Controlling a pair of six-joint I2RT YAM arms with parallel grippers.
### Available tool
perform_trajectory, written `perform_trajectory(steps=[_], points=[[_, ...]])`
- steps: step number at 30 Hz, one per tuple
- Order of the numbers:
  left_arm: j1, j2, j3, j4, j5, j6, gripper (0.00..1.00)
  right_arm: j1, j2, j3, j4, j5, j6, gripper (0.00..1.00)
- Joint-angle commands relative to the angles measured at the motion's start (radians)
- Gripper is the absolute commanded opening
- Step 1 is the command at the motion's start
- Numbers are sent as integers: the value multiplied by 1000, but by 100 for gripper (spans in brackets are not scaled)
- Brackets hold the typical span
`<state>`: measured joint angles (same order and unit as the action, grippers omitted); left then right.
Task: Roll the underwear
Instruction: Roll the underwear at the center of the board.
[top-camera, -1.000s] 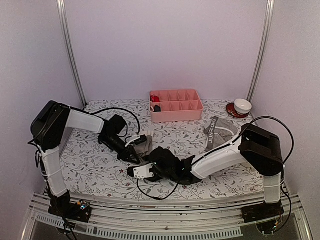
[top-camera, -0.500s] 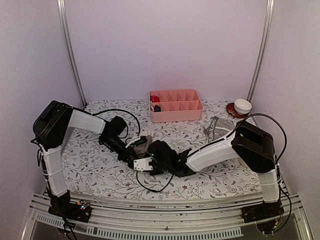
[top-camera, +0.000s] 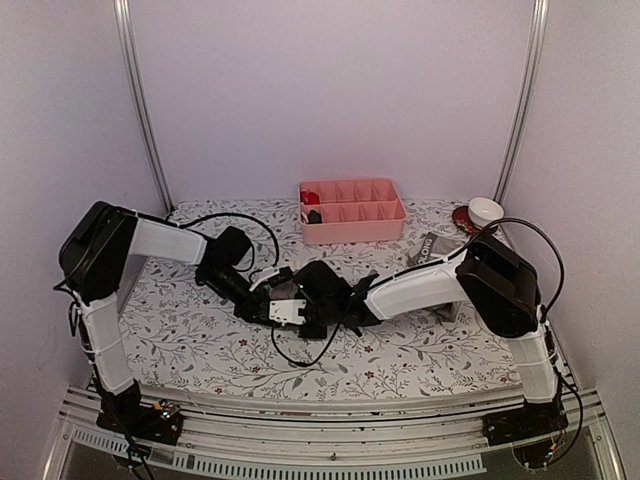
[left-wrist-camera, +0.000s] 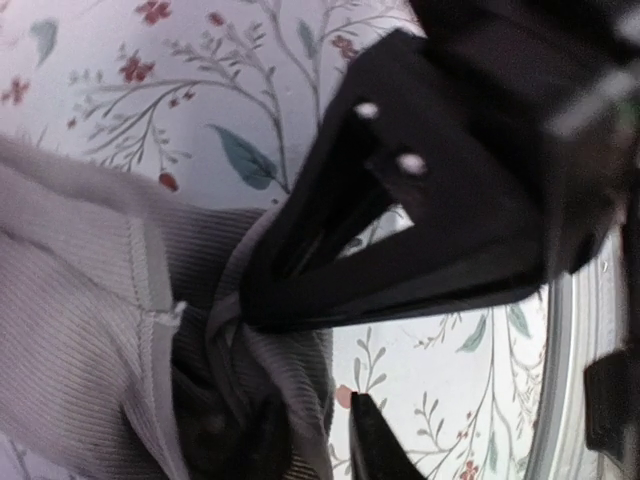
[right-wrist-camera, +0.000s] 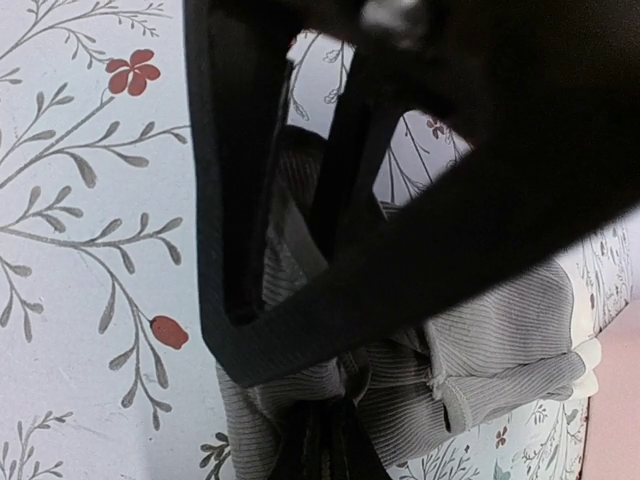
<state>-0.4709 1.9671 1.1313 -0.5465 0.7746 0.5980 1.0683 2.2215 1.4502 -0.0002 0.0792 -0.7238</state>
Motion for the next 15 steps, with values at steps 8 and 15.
perform_trajectory(steps=[8, 15], points=[[14, -334, -73, 18, -28, 80, 80, -65, 34, 75, -190, -226, 131, 3], [11, -608, -410, 326, -208, 218, 85, -123, 72, 164, -309, -405, 230, 3]])
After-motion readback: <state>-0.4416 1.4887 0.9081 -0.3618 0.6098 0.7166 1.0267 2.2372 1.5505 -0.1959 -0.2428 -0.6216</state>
